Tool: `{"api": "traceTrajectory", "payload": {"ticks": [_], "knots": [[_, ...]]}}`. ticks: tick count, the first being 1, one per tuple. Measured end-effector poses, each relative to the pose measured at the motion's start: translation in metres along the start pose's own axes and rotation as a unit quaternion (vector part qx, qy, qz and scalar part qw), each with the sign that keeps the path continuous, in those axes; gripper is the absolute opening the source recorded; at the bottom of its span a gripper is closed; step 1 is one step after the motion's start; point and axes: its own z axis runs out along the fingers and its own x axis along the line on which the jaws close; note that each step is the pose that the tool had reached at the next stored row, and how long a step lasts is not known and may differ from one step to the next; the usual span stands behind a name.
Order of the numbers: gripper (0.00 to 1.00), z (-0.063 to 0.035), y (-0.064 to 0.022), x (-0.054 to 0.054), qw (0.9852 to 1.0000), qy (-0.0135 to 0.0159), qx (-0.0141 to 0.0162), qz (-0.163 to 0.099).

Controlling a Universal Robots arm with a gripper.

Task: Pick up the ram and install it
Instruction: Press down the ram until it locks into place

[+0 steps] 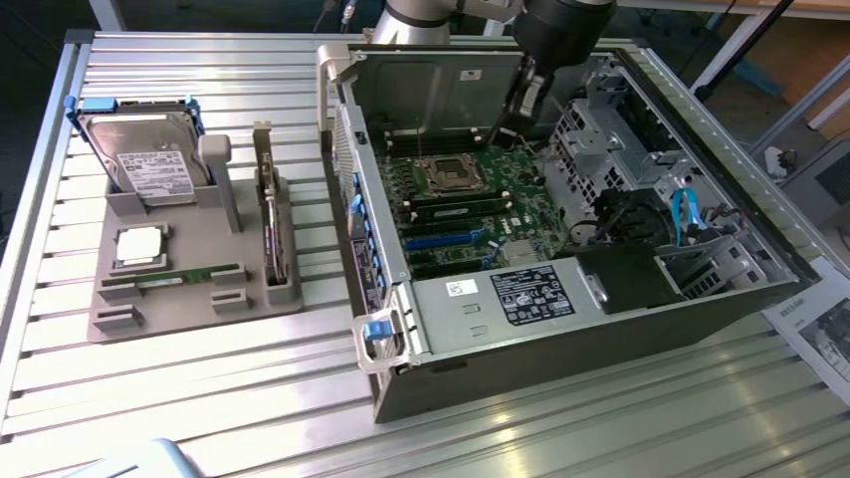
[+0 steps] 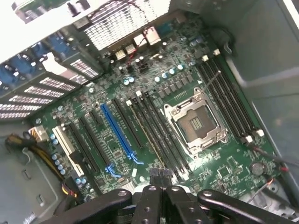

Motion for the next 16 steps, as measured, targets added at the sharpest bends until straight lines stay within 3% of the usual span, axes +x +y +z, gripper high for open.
{"api": "traceTrajectory", "payload": {"ticks": [5,13,15,16], "knots": [[0.10,0.0000,0.0000,0.0000,0.9989,-0.0013,0.0010,0.047],[0.10,0.0000,0.0001,-0.0002,0.9920,-0.0049,0.0044,0.126],[0.10,0.0000,0.0002,-0.0003,0.9896,-0.0059,0.0055,0.143],[0.10,-0.0001,0.0003,-0.0005,0.9839,-0.0085,0.0085,0.178]]}}
